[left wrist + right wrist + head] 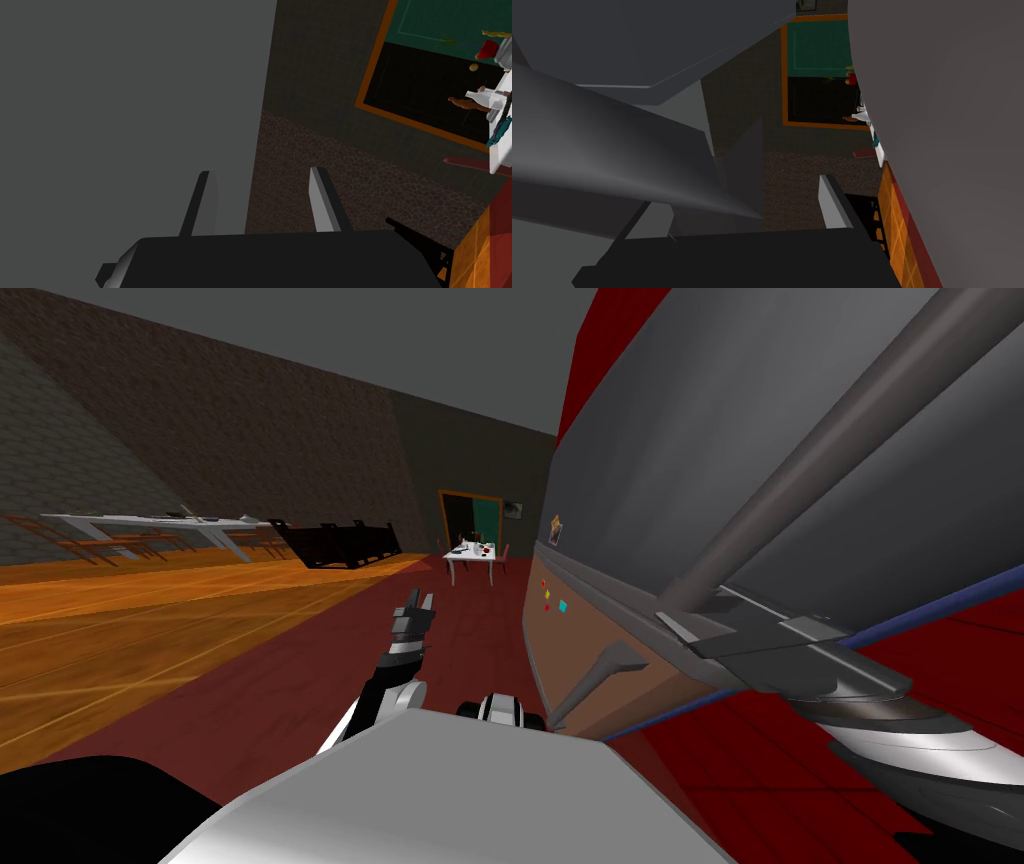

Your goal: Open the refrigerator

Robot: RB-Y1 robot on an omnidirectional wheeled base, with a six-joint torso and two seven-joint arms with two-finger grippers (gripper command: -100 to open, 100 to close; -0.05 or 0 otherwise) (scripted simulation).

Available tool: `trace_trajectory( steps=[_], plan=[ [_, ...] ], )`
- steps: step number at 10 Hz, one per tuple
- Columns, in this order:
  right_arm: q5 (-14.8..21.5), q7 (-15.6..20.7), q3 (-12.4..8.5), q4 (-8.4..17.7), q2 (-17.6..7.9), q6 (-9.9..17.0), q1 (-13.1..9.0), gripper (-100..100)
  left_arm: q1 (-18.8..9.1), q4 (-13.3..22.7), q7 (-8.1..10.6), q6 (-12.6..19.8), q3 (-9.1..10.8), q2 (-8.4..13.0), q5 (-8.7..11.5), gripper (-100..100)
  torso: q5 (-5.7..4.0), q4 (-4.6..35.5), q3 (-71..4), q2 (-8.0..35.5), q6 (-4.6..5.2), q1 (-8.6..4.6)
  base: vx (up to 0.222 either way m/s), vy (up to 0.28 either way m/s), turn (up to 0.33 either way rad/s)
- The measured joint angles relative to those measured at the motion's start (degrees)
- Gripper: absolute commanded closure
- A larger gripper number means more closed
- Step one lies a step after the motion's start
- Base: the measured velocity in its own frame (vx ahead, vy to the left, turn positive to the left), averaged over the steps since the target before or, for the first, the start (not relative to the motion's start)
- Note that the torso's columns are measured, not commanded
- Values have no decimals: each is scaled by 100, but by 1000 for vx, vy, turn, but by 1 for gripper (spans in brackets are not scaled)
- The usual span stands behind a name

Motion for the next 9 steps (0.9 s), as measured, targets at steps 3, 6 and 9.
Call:
trace_trajectory(
  steps=[3, 6, 9],
  plan=[
    [25, -5, -170, 153, -7, 107, 39, 100, 1, -1, 0, 0, -3, -3, 0, 0, 9, -24, -36, -45, -10, 42, 62, 278, -32],
    [75, -47, -292, 313, -44, 204, 113, 100, 0, -1, 0, 0, -3, -3, 0, 0, 17, -34, -73, -77, -34, 13, 36, 286, -14],
    [72, -3, -498, 491, 0, 207, 174, 100, 1, -1, 0, 0, -3, -3, 0, 0, 13, -42, -79, -91, -33, 29, 46, 294, -22]
  ],
)
